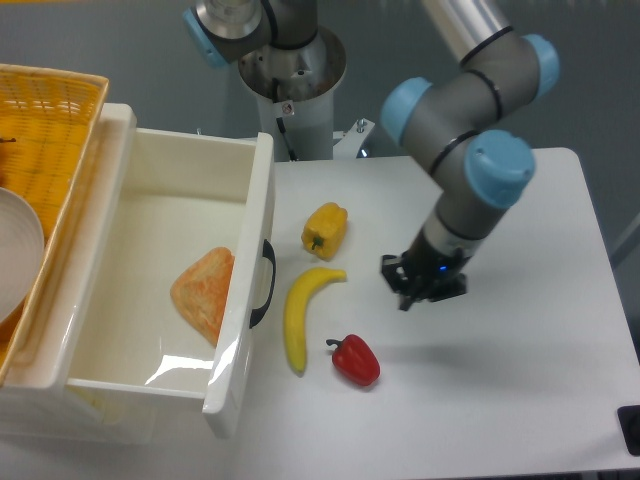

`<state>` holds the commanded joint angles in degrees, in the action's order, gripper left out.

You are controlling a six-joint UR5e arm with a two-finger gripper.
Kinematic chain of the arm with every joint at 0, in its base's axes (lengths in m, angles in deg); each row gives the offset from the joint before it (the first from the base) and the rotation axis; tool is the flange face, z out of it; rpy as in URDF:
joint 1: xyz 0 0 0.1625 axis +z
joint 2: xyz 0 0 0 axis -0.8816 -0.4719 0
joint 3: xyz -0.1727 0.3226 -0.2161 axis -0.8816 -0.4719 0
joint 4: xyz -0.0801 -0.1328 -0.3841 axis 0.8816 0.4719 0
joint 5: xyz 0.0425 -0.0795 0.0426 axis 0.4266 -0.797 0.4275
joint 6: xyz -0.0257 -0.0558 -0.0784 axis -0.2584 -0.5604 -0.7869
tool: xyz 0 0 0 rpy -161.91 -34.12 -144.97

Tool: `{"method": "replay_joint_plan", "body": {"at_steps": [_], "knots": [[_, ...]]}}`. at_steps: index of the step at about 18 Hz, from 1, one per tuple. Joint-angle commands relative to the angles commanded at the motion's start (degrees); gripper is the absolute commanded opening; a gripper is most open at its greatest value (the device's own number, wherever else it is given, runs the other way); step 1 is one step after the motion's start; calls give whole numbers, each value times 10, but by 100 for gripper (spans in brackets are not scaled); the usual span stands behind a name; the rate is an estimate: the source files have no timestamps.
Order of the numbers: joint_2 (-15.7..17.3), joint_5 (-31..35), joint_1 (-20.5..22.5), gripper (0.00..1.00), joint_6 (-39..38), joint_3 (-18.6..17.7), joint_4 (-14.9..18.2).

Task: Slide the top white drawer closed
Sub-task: 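Move the gripper toward the open white drawer's front panel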

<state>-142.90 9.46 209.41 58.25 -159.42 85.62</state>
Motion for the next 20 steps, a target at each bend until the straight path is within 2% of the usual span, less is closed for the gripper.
{"method": "replay_joint_plan", "body": {"at_steps": [8,12,16,20], "knots": [[19,-46,3,2,5,1,86],[28,-83,-2,2,0,1,93],[31,-93,-11,2,0,0,113],[32,-103,-18,2,-1,1,116]]}}
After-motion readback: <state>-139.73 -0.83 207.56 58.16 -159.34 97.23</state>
